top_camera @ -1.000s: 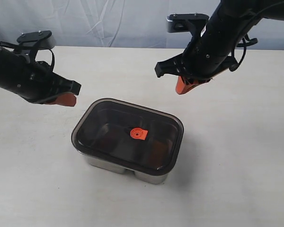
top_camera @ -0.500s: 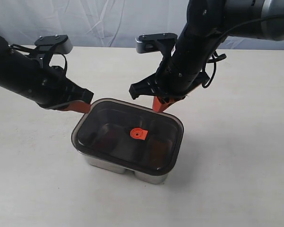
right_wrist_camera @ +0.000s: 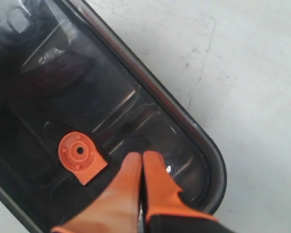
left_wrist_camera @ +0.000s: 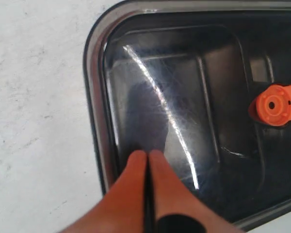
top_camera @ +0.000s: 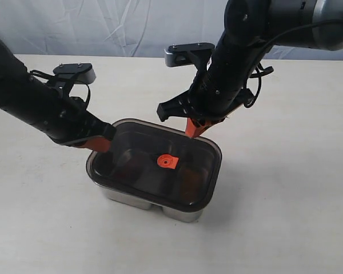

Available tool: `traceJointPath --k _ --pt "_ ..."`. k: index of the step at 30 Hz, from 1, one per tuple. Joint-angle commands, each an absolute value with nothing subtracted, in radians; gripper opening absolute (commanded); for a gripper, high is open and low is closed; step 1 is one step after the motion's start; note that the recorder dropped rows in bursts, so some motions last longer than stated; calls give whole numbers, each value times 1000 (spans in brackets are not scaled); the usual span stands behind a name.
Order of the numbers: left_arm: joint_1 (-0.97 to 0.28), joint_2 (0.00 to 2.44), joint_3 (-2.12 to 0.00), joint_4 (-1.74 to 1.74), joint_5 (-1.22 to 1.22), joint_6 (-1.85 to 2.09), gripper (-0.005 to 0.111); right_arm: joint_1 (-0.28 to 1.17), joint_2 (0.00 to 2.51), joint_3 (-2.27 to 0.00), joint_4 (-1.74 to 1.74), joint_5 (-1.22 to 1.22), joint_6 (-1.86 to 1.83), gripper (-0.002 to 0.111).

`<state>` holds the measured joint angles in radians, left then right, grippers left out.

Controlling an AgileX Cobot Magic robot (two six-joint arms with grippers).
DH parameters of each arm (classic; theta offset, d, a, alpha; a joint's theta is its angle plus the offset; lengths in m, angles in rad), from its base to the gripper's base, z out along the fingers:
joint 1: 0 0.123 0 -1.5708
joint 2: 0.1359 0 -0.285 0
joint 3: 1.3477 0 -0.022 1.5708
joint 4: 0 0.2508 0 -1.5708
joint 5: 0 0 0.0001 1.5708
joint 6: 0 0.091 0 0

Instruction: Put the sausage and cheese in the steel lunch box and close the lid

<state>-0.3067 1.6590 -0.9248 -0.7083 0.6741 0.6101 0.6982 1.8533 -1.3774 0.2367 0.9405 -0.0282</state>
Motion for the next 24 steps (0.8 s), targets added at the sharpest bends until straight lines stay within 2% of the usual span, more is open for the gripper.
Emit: traceJointPath --k 1,12,24 --pt "-312 1675 -927 -706 676 613 0 699 1889 -1367 218 928 -28 0" --pt "-312 1743 -927 -697 687 606 0 699 1919 -1237 218 822 -28 0" --pt "-312 1761 -927 -693 663 603 0 699 1926 -1222 218 772 -28 0"
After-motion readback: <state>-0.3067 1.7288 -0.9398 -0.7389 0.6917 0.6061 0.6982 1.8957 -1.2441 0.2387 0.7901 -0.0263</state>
